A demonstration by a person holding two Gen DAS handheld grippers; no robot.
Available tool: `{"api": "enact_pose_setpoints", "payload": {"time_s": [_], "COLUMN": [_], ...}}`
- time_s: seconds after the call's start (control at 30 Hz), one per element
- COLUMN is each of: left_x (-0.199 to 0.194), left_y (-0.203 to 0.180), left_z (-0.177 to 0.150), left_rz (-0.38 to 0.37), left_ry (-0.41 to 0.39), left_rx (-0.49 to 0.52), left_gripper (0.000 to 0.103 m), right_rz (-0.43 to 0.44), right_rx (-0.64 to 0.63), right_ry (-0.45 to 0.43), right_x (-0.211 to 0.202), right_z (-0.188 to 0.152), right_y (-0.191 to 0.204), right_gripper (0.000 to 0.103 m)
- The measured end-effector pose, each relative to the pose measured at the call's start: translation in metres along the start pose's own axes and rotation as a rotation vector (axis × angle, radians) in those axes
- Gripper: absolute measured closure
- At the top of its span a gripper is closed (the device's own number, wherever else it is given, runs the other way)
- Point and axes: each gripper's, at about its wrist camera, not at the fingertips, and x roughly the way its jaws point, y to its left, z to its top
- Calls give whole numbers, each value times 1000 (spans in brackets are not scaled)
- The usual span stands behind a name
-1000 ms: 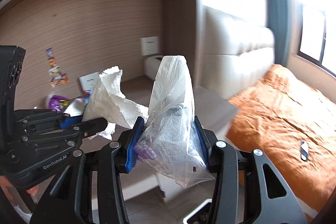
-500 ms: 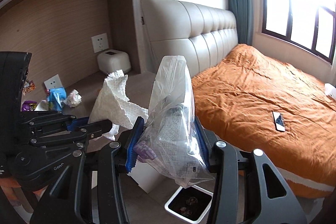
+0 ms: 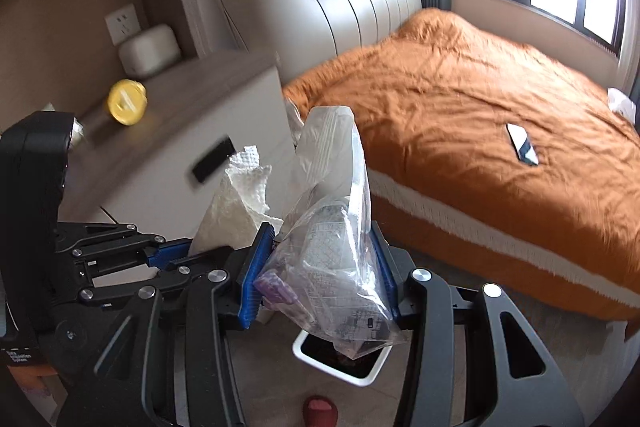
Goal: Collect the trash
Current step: 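Carry tissue and plastic bag to the bin and open both tools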
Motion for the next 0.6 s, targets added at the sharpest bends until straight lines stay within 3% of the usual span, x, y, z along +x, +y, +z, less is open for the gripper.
{"api": "enact_pose_setpoints", "payload": {"time_s": [0.23, 0.4, 0.47, 0.5, 0.53, 0.57, 0.6], "left_x": [124, 225, 250, 264, 276, 285, 297], "left_y": [-10, -13, -11, -10, -10, -9, -7], "left_z": [-46, -86, -98, -106, -114, -120, -128], "left_rz": [-60, -117, -134, -155, -148, -129, -114], "left_ry": [109, 173, 175, 180, 181, 175, 175], "left_rx": [29, 46, 46, 50, 54, 52, 63], "left_gripper": [92, 91, 89, 66, 4, 8, 5], "right_rz": [-26, -4, 8, 41, 47, 23, 5], "right_rx": [23, 29, 27, 31, 22, 3, -14], "right_ry": [136, 176, 201, 220, 239, 248, 254], "right_x": [99, 165, 193, 208, 223, 232, 244], "right_z": [-67, -114, -134, -144, -155, -160, -170], "right_y": [-35, -55, -60, -62, -62, -64, -64], "right_gripper": [55, 55, 49, 34, 19, 11, 7]}}
